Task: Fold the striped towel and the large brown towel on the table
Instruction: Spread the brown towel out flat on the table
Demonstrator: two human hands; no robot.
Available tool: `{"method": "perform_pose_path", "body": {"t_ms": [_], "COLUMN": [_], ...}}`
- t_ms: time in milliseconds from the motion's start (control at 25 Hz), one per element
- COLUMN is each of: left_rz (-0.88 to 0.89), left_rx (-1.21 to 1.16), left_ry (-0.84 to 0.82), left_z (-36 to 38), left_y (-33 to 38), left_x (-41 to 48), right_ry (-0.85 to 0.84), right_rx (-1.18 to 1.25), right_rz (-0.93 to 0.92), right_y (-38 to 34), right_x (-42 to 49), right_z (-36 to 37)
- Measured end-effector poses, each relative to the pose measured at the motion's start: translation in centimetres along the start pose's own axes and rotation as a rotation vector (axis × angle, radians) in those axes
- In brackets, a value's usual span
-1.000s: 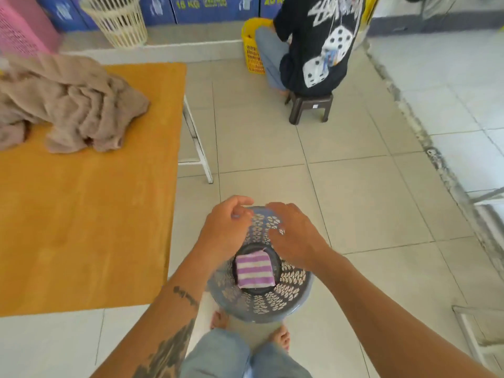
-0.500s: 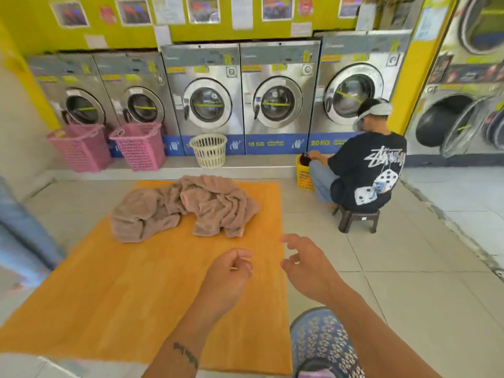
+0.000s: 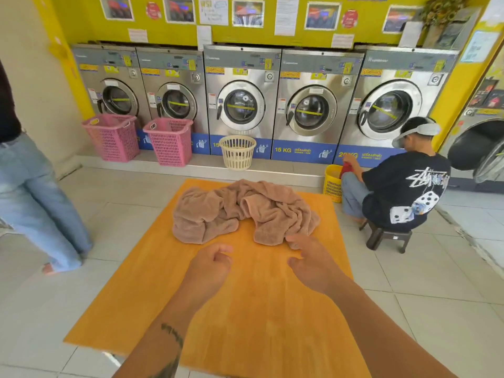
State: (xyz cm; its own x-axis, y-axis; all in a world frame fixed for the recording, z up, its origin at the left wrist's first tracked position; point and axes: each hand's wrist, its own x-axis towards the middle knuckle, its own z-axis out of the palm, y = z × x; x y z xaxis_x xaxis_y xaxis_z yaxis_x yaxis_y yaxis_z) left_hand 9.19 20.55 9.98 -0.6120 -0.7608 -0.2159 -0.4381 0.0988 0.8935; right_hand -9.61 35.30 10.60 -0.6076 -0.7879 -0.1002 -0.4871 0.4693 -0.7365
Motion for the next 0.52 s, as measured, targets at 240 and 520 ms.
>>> {"method": "perform_pose_path", "body": {"t_ms": [240,520], "left_rz": [-0.054,-0.079], "left_rx": [0.101,0.422], "left_ry": [-0.069,-0.165], "left_z": [-0.8,0.5], "left_y": [-0.7,-1.2], "left_x": [4.8,15.0], "right_ry": [-0.062,-0.015], "right_rx": [-0.051,-0.143], "right_rz": [0.041,0.051], "right_y": [0.9,1.4], "right_x": [8.3,19.0], "right_z": [3.3,5.9]}}
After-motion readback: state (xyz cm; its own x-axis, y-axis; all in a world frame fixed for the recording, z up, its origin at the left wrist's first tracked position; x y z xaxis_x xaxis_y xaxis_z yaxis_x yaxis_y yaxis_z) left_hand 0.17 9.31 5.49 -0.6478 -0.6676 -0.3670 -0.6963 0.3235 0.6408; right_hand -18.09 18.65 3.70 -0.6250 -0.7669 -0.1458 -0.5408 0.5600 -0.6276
